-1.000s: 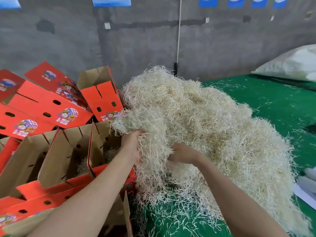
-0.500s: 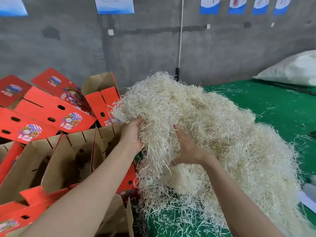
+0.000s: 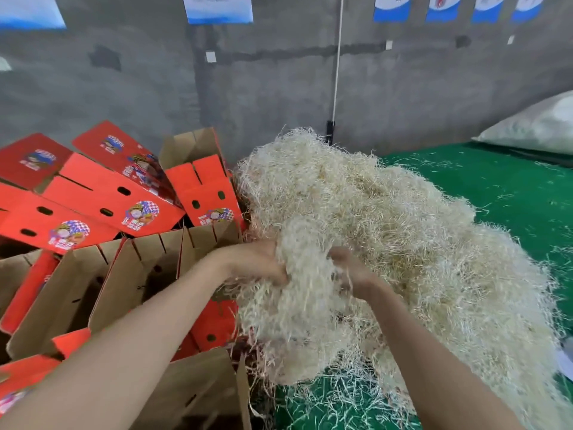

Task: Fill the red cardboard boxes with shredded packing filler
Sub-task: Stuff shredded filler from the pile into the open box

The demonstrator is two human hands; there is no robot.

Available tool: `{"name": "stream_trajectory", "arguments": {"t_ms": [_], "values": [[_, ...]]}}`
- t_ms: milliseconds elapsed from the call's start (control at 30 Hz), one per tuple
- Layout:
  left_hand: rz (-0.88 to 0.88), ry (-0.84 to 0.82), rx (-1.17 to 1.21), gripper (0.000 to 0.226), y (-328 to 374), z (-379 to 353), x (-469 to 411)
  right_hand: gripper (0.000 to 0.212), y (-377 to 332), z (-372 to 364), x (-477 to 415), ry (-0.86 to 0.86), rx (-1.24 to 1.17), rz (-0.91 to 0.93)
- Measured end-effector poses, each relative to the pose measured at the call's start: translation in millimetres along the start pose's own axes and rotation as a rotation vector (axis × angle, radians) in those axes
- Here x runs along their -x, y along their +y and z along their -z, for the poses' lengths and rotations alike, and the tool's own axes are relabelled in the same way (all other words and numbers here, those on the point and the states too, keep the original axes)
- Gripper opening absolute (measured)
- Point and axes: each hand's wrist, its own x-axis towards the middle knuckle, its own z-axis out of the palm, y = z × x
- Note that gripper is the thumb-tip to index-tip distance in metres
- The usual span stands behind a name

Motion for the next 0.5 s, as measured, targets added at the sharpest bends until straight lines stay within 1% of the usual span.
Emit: {"name": "stream_trajectory", "arguments": {"t_ms": [33,67,100,133,167,200,233,267,300,333,367,400,467,500], "values": [[0.051,-0.073,-0.163,0.035,-4,-7,-9,0.021,-4,2,-1,-0.022,0.063,0.022],[0.087,-0.074,-0.351,0.022,-3,-14,-17,0.020,-9,1,-2,-0.039,0.106,0.026],[0.102,-0.011,-0.519,0.014,0,-19,-24,0.024,-10,2,-4,-0.047,0.121,0.023],[0.112,0.123,-0.665,0.016,2,-21,-28,0.026,-10,2,-6,-0.046,0.098,0.040],[0.100,0.298,-0.739,0.014,3,-20,-30,0.024,-7,2,-7,-0.036,0.041,0.078],[0.073,0.483,-0.725,0.011,2,-18,-30,0.019,-5,3,-6,-0.018,-0.062,0.125],[0.031,0.664,-0.646,0.018,0,-15,-31,0.017,1,2,-8,0.014,-0.182,0.156],[-0.014,0.802,-0.561,0.026,-2,-11,-32,0.020,10,-2,-11,0.042,-0.289,0.169],[-0.081,0.906,-0.457,0.030,-2,-9,-32,0.023,22,-11,-15,0.069,-0.298,0.158],[-0.145,0.979,-0.340,0.031,0,-8,-30,0.020,36,-24,-17,0.074,-0.227,0.147],[-0.201,1.026,-0.235,0.034,3,-7,-28,0.019,50,-41,-19,0.048,-0.108,0.140],[-0.217,1.042,-0.175,0.040,5,-8,-27,0.022,65,-60,-21,-0.006,0.018,0.140],[-0.188,1.060,-0.095,0.050,5,-13,-22,0.036,88,-90,-25,-0.110,0.272,0.138],[-0.158,1.067,-0.001,0.052,3,-15,-20,0.042,99,-97,-29,-0.121,0.389,0.134]]}}
